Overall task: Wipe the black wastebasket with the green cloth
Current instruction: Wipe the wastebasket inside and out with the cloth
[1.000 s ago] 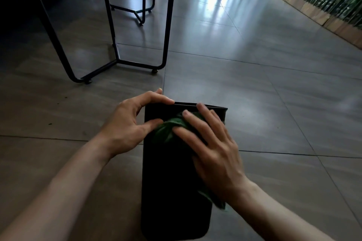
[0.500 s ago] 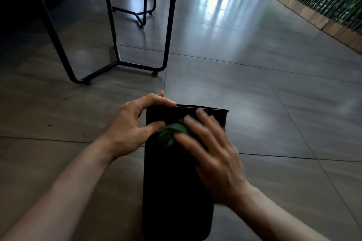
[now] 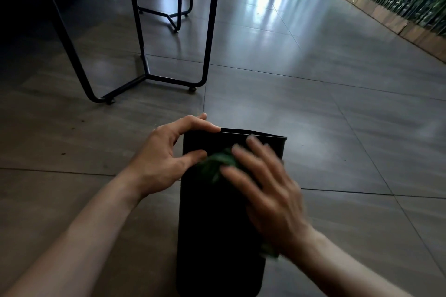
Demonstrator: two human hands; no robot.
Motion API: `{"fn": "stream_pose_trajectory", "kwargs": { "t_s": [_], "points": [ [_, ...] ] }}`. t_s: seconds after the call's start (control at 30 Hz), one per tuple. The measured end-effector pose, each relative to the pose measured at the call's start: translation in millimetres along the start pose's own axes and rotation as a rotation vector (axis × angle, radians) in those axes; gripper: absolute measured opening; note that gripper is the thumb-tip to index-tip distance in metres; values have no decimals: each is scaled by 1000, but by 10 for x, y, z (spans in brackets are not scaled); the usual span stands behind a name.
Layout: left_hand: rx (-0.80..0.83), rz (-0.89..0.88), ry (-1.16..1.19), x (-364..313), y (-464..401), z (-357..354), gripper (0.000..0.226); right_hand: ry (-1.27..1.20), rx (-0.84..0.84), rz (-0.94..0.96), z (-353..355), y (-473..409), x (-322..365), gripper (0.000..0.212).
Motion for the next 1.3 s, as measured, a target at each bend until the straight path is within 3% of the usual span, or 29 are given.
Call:
{"fn": "stream_pose_trajectory", "kwargs": {
  "t_s": [0.07, 0.13, 0.3, 0.37, 0.53, 0.63, 0.7, 0.83, 0.9, 1.13, 1.23, 1.3],
  "points": [
    [2, -8, -6, 4, -1, 13, 45, 4, -53, -93, -10, -196, -28, 34],
    [1, -5, -6, 21, 2, 30, 46, 2, -43, -68, -66, -89, 15, 33],
    [-2, 3, -12, 60, 11, 15, 53, 20, 206, 289, -119, 652, 219, 29],
    [0, -1, -12, 83, 8, 13, 53, 24, 221, 312, -62, 601, 171, 30],
    [6, -32, -12, 125, -12, 15, 49, -10, -30, -100, 13, -200, 27, 31],
    [-11, -35, -10, 139, -14, 34, 48, -38, -63, -214, -95, -240, 110, 35],
    [-8, -37, -5, 147, -14, 15, 51, -33, -40, -147, -160, -5, 183, 33],
    [-1, -26, -17, 145, -5, 11, 54, -23, 186, 245, -193, 587, 297, 26],
    [10, -30, -21, 146, -3, 15, 54, -3, 230, 332, -149, 629, 272, 27],
    [-3, -45, -17, 195, -21, 35, 52, -51, -27, -227, -4, -216, 4, 37],
    [-2, -45, 2, 181, -17, 39, 52, -20, -38, -176, -82, -94, 34, 35],
    [1, -50, 8, 174, -18, 14, 53, -5, 15, -16, -128, 168, 79, 34]
  ]
}}
Point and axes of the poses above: each hand's wrist, its own y-axis away from the middle knuckle, its own z-axis out of the back of the hand, x = y × z, the point moved 1 cm from there along -y, towards the middle knuckle, and after that the axes turned 12 degrees about -z, right-handed, at the moved point
